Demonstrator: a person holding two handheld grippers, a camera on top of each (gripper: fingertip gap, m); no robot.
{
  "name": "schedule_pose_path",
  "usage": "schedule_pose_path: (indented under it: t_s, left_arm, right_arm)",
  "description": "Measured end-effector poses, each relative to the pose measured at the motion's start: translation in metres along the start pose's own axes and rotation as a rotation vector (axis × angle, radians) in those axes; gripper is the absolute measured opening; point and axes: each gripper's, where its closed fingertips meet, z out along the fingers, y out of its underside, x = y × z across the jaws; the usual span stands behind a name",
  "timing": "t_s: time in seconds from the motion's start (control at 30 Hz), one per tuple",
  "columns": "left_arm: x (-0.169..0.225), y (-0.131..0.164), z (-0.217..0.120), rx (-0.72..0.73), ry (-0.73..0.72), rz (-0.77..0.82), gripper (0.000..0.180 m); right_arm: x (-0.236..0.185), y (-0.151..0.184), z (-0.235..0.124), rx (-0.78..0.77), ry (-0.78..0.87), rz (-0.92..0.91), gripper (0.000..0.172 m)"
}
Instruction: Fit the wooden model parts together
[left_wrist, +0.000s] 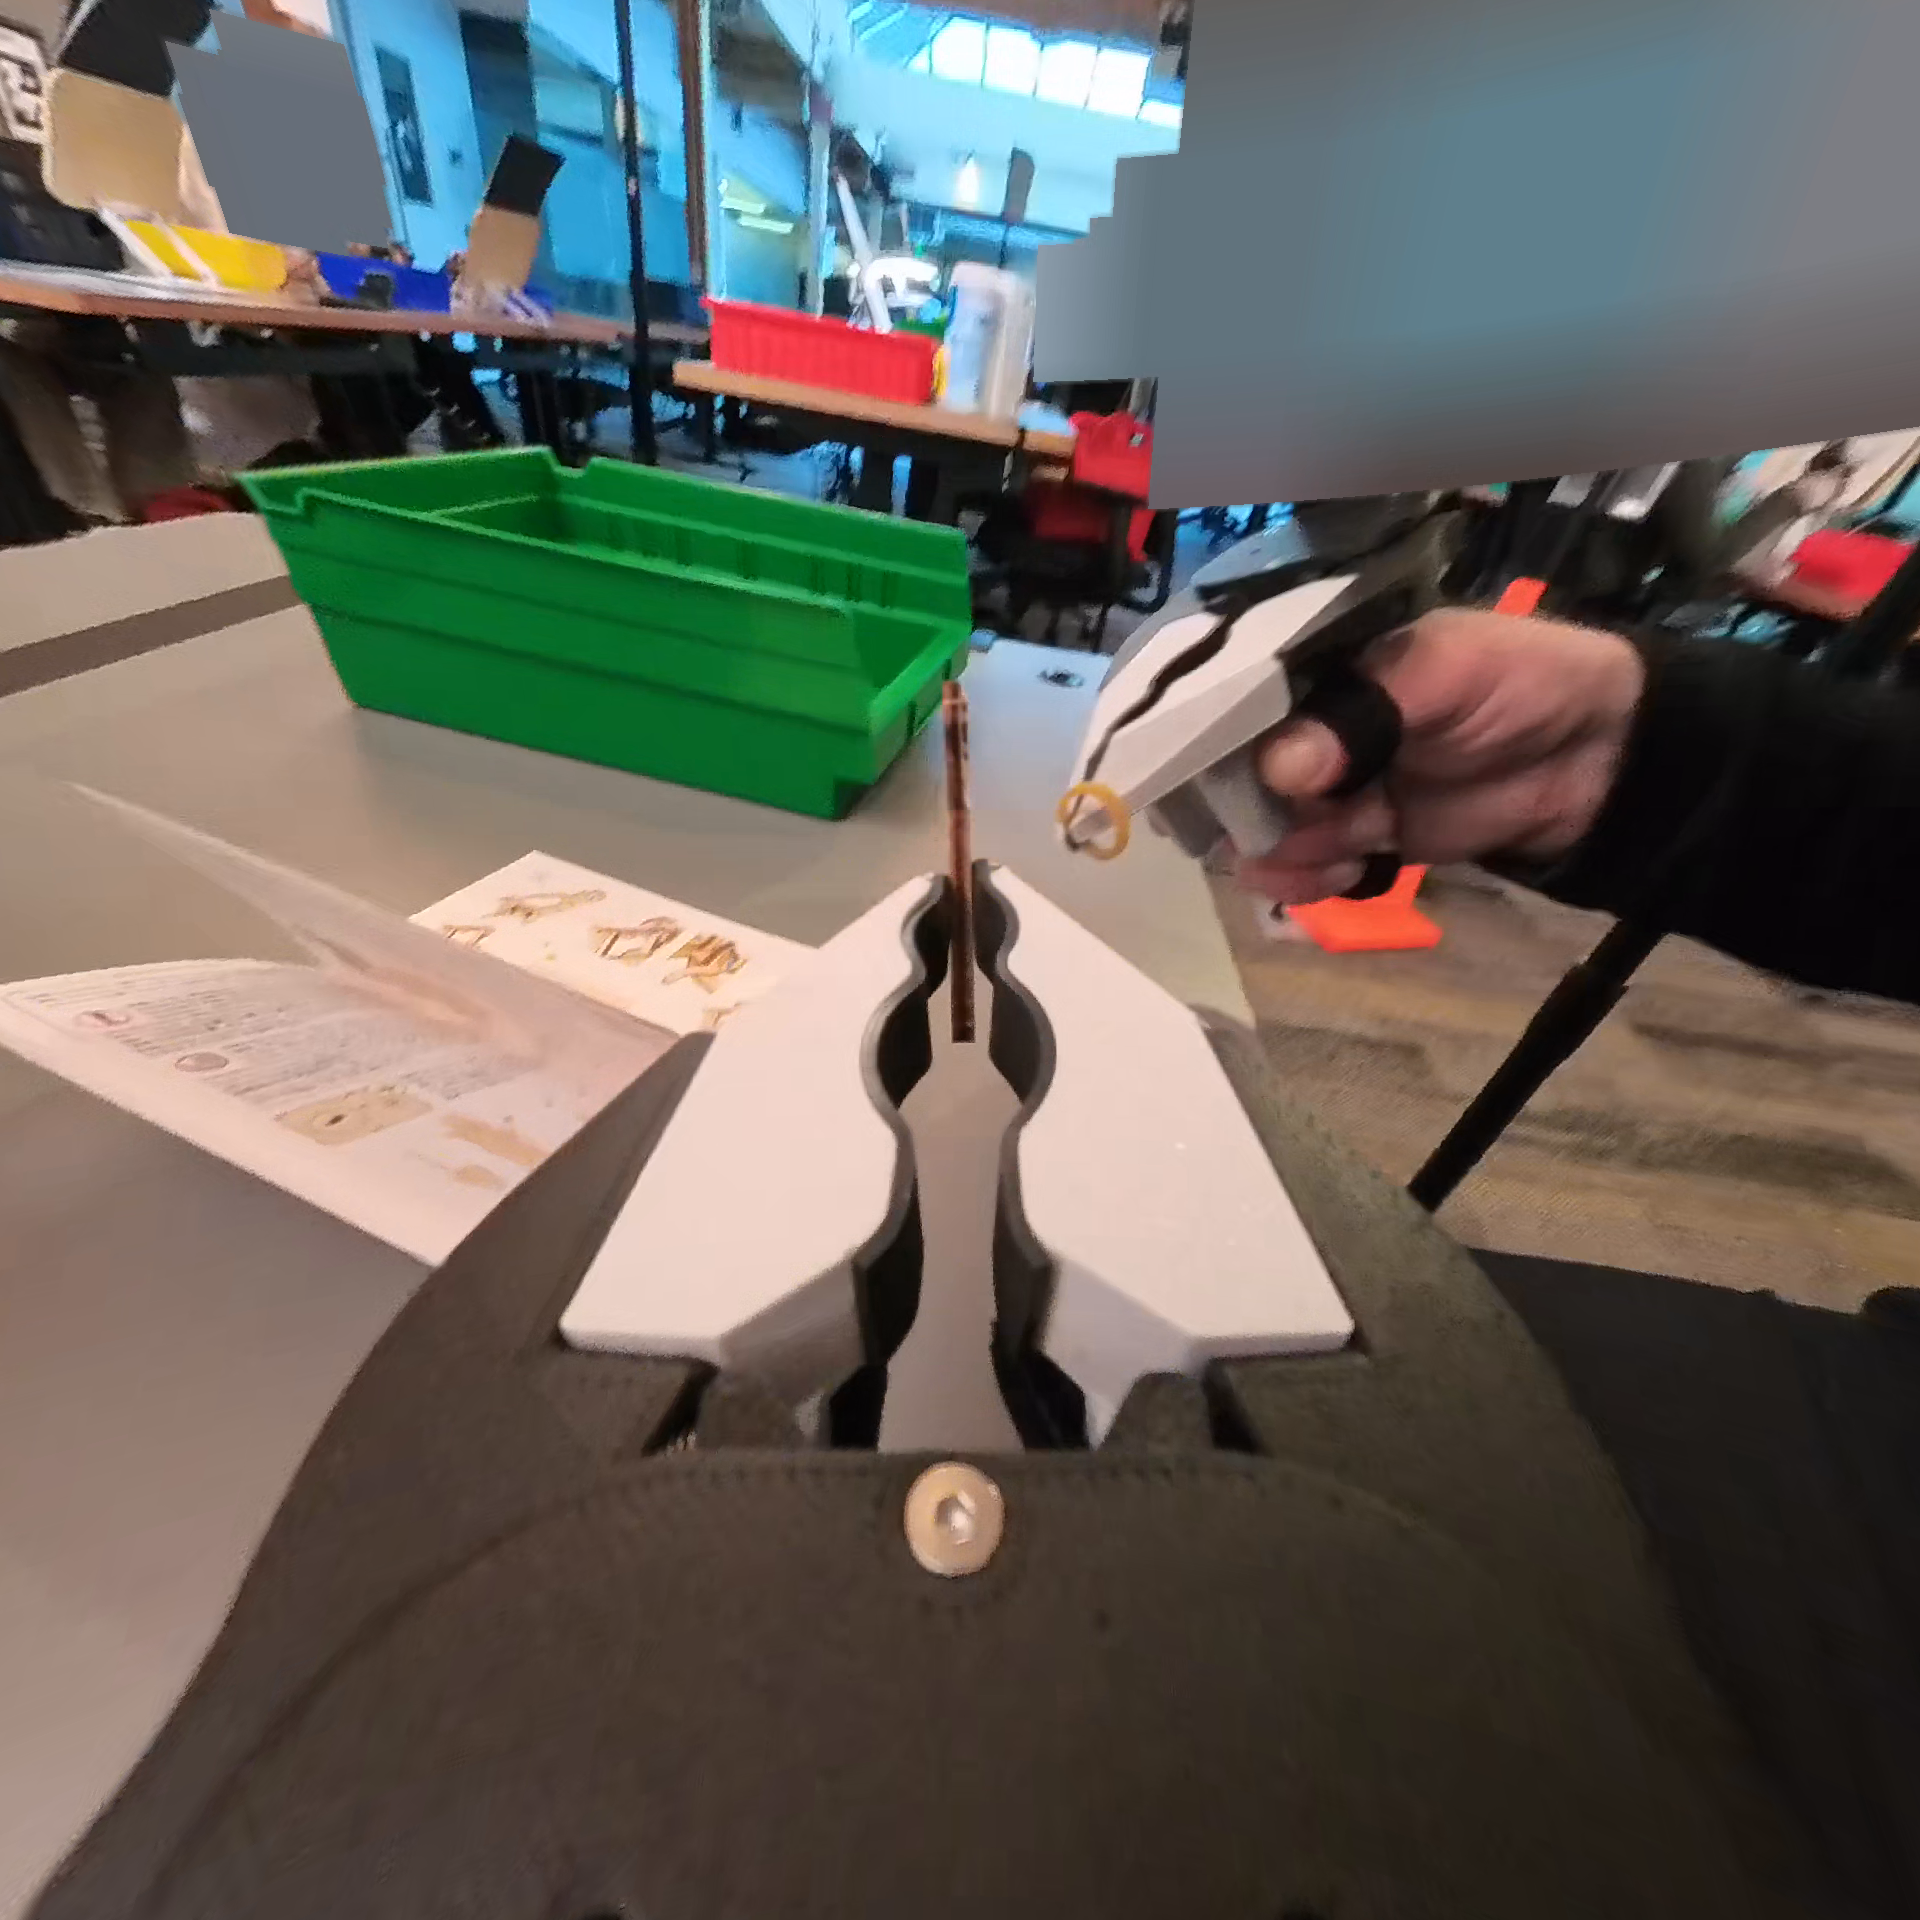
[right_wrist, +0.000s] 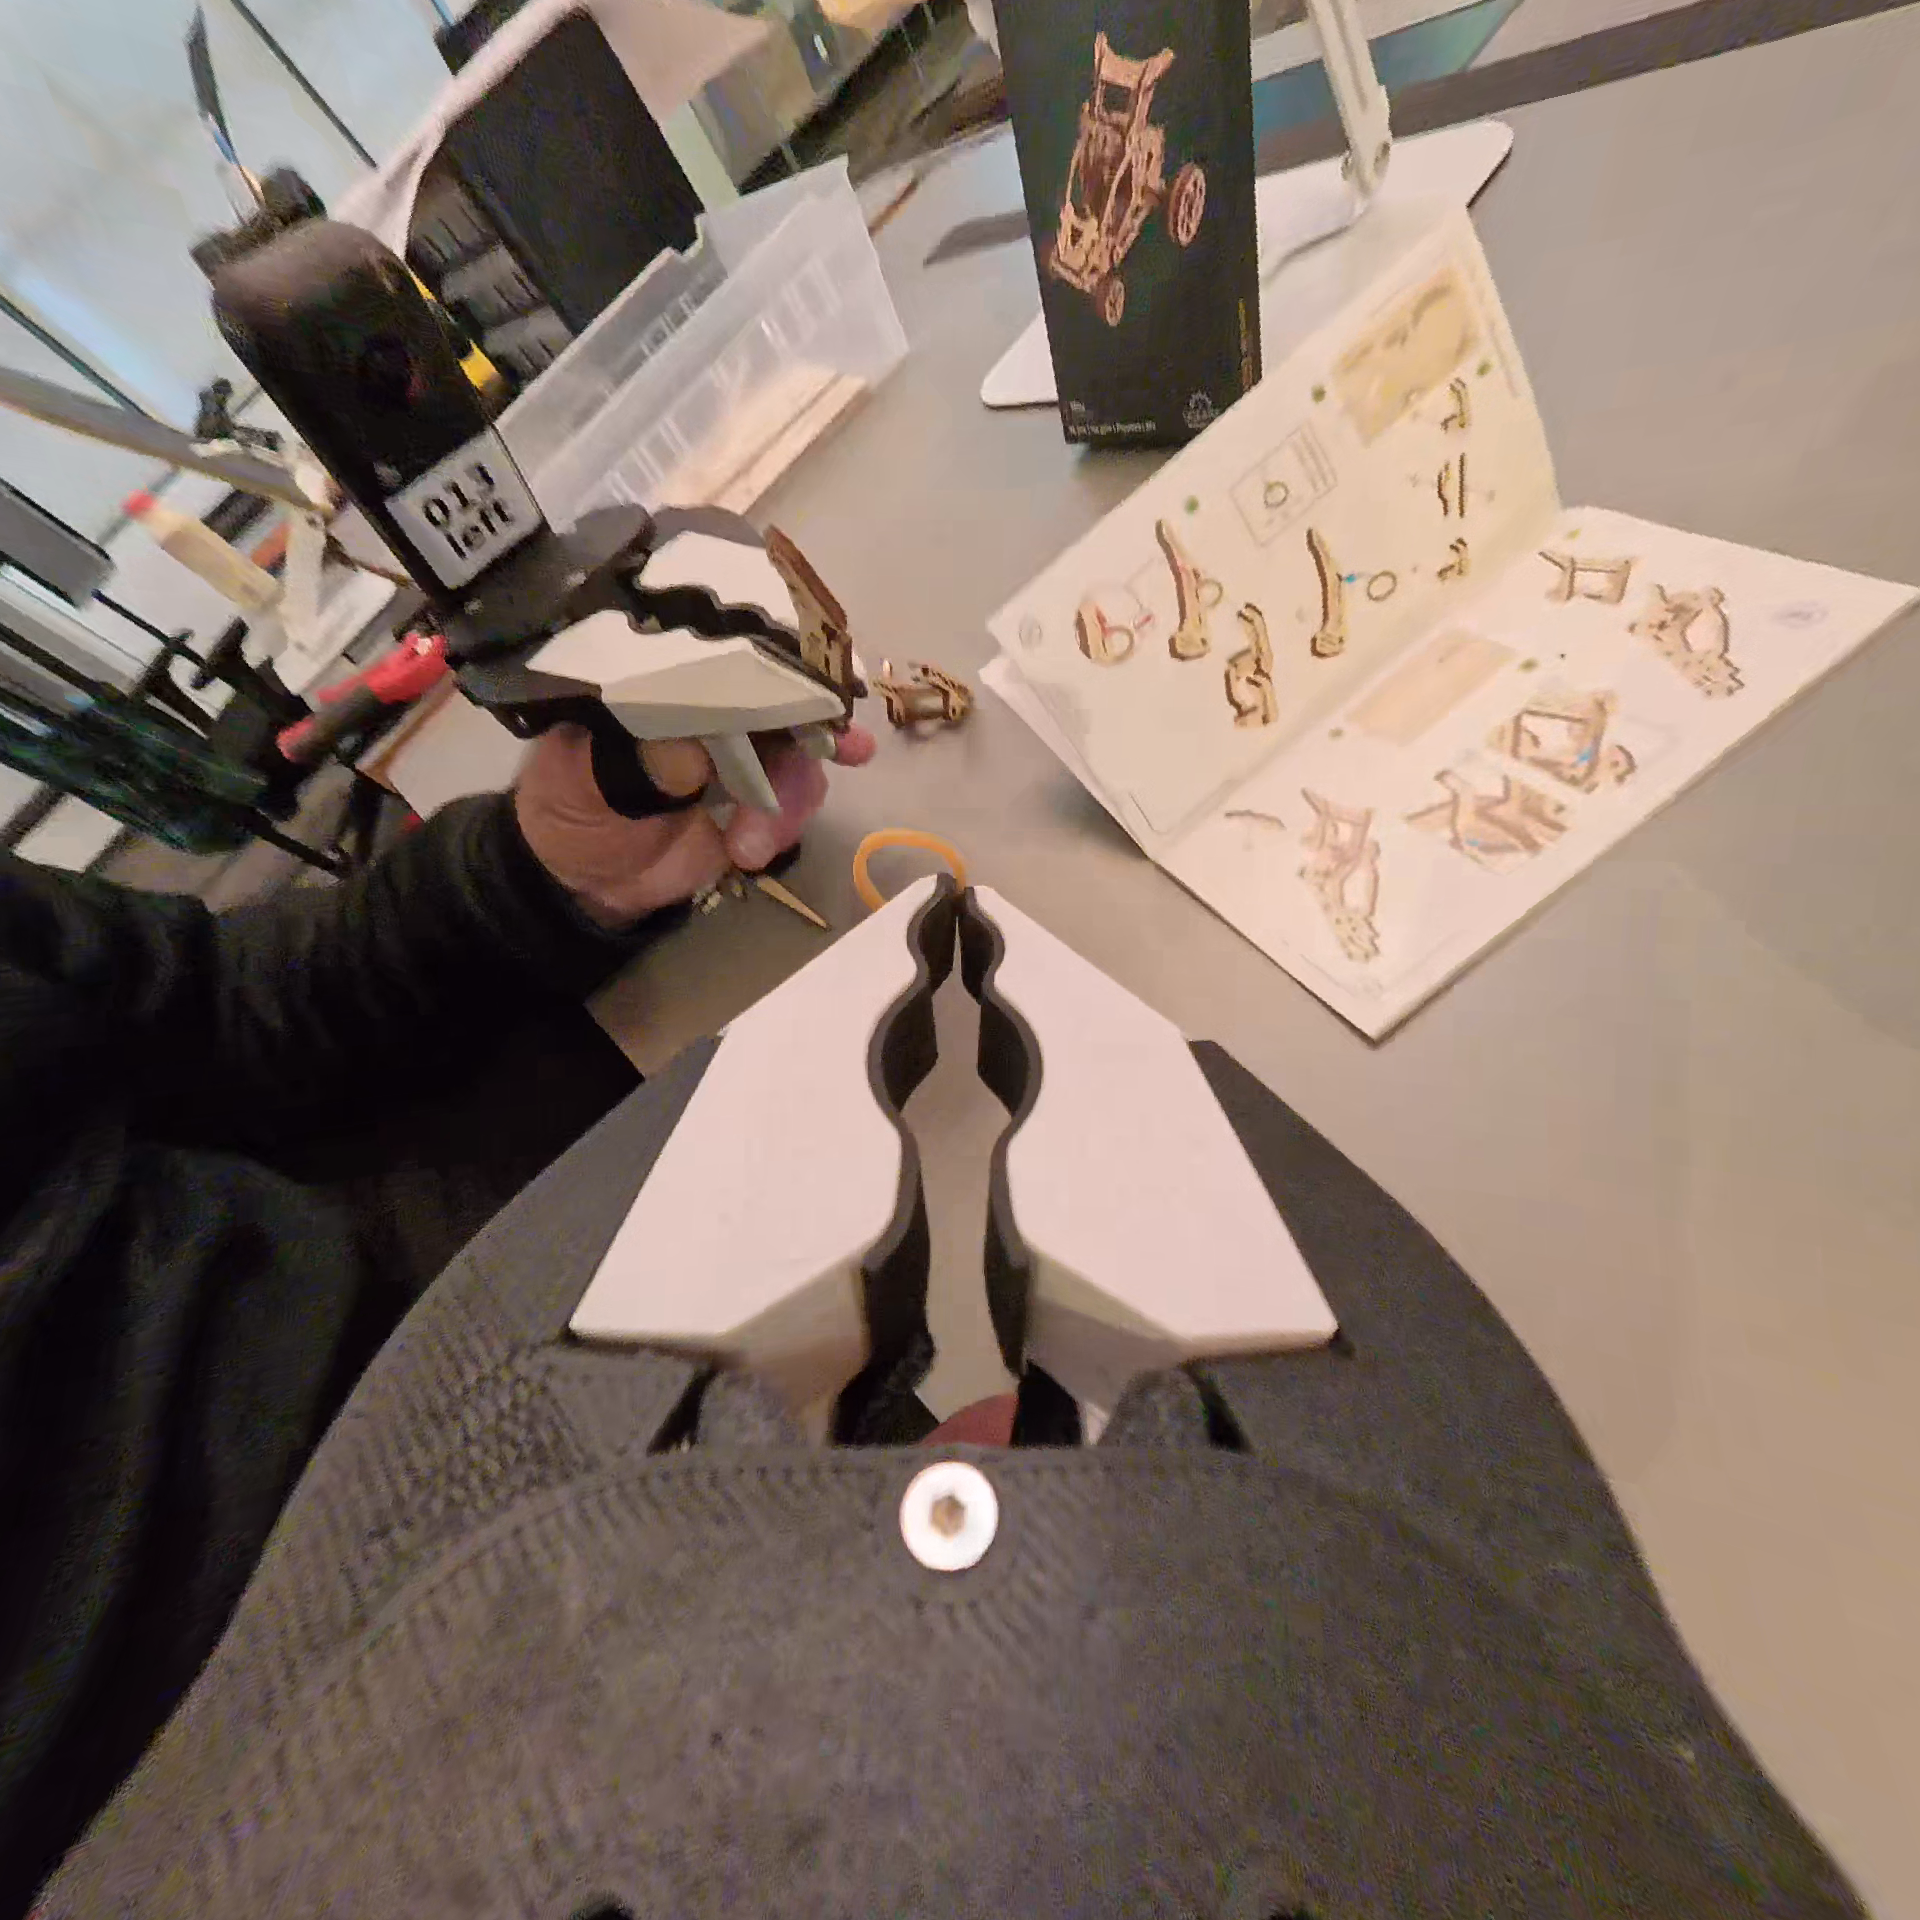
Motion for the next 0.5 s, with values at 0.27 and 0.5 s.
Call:
schedule_pose_path:
  t_s: [0.27, 0.5]
  left_arm:
    - [0.012, 0.002, 0.009, -0.019, 0.033, 0.132, 0.002]
    - [0.017, 0.014, 0.017, -0.108, 0.002, 0.286, 0.002]
  right_arm:
    - [-0.008, -0.008, 0.016, -0.008, -0.059, 0.159, 0.000]
    - [-0.013, -0.006, 0.014, -0.046, -0.080, 0.202, 0.000]
